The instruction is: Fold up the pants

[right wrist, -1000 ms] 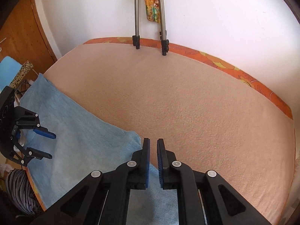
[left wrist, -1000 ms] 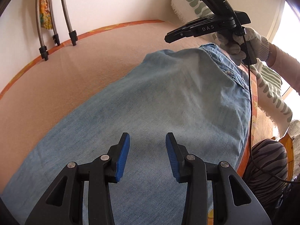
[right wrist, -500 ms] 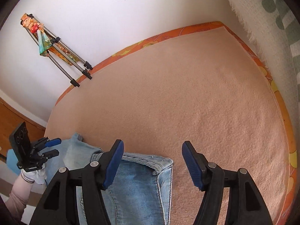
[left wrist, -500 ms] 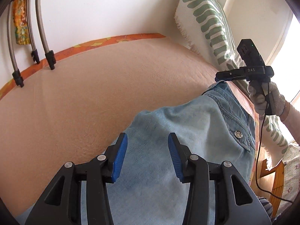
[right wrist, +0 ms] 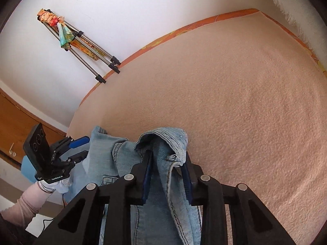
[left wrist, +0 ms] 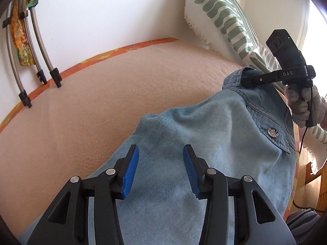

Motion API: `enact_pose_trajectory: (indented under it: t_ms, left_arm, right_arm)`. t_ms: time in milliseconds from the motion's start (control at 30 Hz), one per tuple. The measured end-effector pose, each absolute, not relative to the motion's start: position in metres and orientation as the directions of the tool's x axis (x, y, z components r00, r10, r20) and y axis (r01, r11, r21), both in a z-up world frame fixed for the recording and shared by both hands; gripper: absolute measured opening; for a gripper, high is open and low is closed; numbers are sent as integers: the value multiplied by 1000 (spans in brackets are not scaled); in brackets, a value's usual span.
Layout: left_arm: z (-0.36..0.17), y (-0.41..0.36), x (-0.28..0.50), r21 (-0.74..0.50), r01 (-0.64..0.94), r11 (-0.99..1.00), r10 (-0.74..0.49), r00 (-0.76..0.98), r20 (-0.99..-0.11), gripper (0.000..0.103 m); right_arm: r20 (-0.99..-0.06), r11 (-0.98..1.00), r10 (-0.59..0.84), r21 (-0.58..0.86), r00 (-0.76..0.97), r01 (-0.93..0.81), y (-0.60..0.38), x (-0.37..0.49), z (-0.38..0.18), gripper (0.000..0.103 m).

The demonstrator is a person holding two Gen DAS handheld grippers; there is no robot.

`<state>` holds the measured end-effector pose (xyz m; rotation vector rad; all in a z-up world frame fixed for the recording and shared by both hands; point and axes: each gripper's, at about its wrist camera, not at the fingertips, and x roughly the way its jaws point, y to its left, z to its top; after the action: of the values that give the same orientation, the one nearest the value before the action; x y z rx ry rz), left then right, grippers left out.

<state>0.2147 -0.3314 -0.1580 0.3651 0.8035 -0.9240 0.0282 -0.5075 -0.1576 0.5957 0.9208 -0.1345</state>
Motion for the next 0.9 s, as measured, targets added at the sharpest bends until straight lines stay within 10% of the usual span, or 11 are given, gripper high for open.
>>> enact_pose_trajectory:
  t_ms: [233, 633, 900]
  left_arm:
    - [-175, -328, 234, -34, 760, 649, -513, 404, -758, 44]
    - [-175, -326, 241, -7, 734, 679, -487, 443, -753, 44]
    - [-175, -329, 237, 3, 751, 660, -492, 436, -754, 44]
  right_arm:
    - [-765, 927, -168, 94, 622, 364, -470, -1, -120, 17]
    - [-819, 779, -194, 206, 540, 592, -527, -14, -147, 14]
    - [-781, 760, -73, 359, 621, 541, -564, -21, -133, 75]
